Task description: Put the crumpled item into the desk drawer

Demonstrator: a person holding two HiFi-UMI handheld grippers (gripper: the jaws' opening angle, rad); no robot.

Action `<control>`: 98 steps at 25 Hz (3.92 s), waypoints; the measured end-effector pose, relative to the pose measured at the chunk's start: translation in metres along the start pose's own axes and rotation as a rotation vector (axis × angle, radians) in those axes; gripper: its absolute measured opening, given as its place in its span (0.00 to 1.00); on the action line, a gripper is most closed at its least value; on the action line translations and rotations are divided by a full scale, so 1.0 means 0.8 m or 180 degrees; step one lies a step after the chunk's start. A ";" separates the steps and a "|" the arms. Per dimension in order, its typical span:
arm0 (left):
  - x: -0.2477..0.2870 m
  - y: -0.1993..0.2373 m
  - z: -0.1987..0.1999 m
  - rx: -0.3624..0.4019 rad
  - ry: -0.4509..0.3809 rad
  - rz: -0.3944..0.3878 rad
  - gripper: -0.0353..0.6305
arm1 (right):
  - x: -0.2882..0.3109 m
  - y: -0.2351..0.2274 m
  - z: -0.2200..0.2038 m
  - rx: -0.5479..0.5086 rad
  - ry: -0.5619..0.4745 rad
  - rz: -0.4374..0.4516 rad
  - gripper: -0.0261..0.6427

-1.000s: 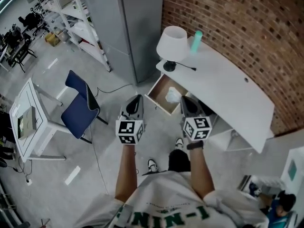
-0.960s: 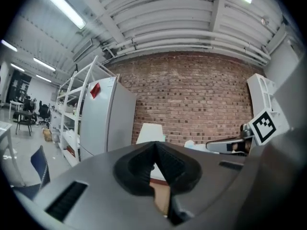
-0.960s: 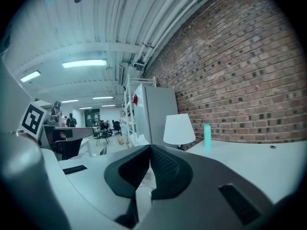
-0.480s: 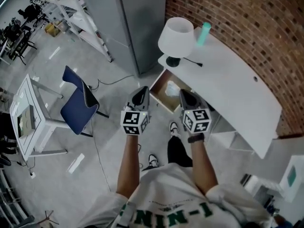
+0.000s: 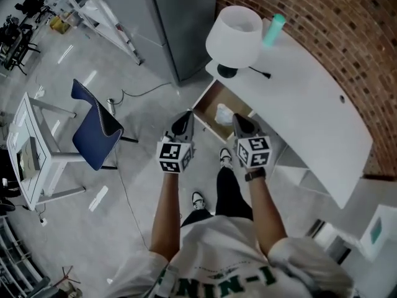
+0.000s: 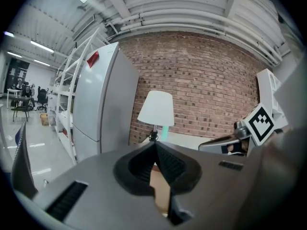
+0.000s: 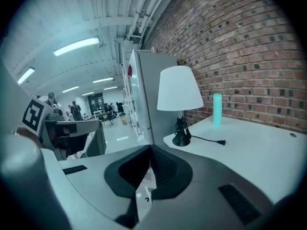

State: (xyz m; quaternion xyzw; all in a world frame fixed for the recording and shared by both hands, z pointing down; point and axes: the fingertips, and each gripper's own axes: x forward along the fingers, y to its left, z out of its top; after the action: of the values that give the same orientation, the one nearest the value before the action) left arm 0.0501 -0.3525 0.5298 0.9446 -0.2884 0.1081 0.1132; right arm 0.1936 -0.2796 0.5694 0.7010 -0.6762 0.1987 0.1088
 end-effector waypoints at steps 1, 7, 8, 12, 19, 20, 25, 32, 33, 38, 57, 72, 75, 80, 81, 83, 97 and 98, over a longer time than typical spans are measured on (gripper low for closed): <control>0.005 0.006 -0.008 -0.0012 0.0026 0.0002 0.05 | 0.011 -0.001 -0.009 0.0001 0.0049 0.0003 0.04; 0.041 0.021 -0.056 -0.0082 0.0158 -0.0012 0.05 | 0.062 -0.025 -0.056 -0.0019 0.0330 0.0033 0.04; 0.047 0.023 -0.064 -0.0107 0.0181 -0.0020 0.05 | 0.071 -0.029 -0.064 -0.0022 0.0367 0.0035 0.04; 0.068 0.034 -0.093 -0.0177 0.0242 -0.0036 0.05 | 0.109 -0.038 -0.101 -0.0035 0.0533 0.0069 0.04; 0.106 0.045 -0.150 -0.0159 0.0381 -0.0065 0.05 | 0.160 -0.053 -0.175 -0.0092 0.0883 0.0133 0.04; 0.111 0.047 -0.160 -0.0149 0.0417 -0.0077 0.05 | 0.166 -0.056 -0.187 -0.0113 0.0947 0.0130 0.04; 0.130 0.056 -0.196 -0.0228 0.0463 -0.0083 0.05 | 0.199 -0.075 -0.232 -0.0253 0.1190 0.0146 0.04; 0.164 0.065 -0.238 -0.0198 0.0492 -0.0143 0.05 | 0.243 -0.078 -0.284 -0.0401 0.1464 0.0232 0.04; 0.169 0.067 -0.245 -0.0192 0.0502 -0.0149 0.05 | 0.249 -0.079 -0.291 -0.0398 0.1496 0.0230 0.04; 0.187 0.076 -0.274 -0.0235 0.0515 -0.0140 0.05 | 0.277 -0.088 -0.319 -0.0386 0.1705 0.0166 0.04; 0.215 0.085 -0.314 -0.0389 0.0489 -0.0030 0.05 | 0.344 -0.116 -0.389 -0.0512 0.2276 0.0085 0.04; 0.187 0.081 -0.294 -0.0390 0.0511 0.0043 0.05 | 0.310 -0.098 -0.346 -0.0247 0.1972 0.0135 0.39; 0.169 0.079 -0.270 -0.0417 0.0473 0.0084 0.05 | 0.281 -0.095 -0.321 -0.0200 0.1899 0.0107 0.39; 0.139 0.079 -0.226 -0.0354 0.0419 0.0101 0.05 | 0.240 -0.099 -0.275 -0.0128 0.1644 -0.0008 0.38; 0.133 0.078 -0.218 -0.0340 0.0410 0.0089 0.05 | 0.233 -0.099 -0.265 -0.0104 0.1566 -0.0051 0.38; 0.121 0.078 -0.202 -0.0308 0.0420 0.0090 0.05 | 0.218 -0.097 -0.237 -0.0040 0.1393 -0.0138 0.37; -0.031 0.050 -0.067 -0.0091 0.0247 0.0268 0.05 | 0.053 0.029 -0.055 -0.0193 0.0456 -0.0215 0.22; -0.043 0.046 -0.060 -0.0071 0.0221 0.0274 0.05 | 0.040 0.038 -0.045 -0.0173 0.0364 -0.0231 0.19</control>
State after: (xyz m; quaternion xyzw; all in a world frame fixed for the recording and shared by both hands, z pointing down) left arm -0.0054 -0.3506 0.5715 0.9257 -0.3258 0.1424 0.1289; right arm 0.1593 -0.2955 0.6117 0.7094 -0.6482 0.2159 0.1733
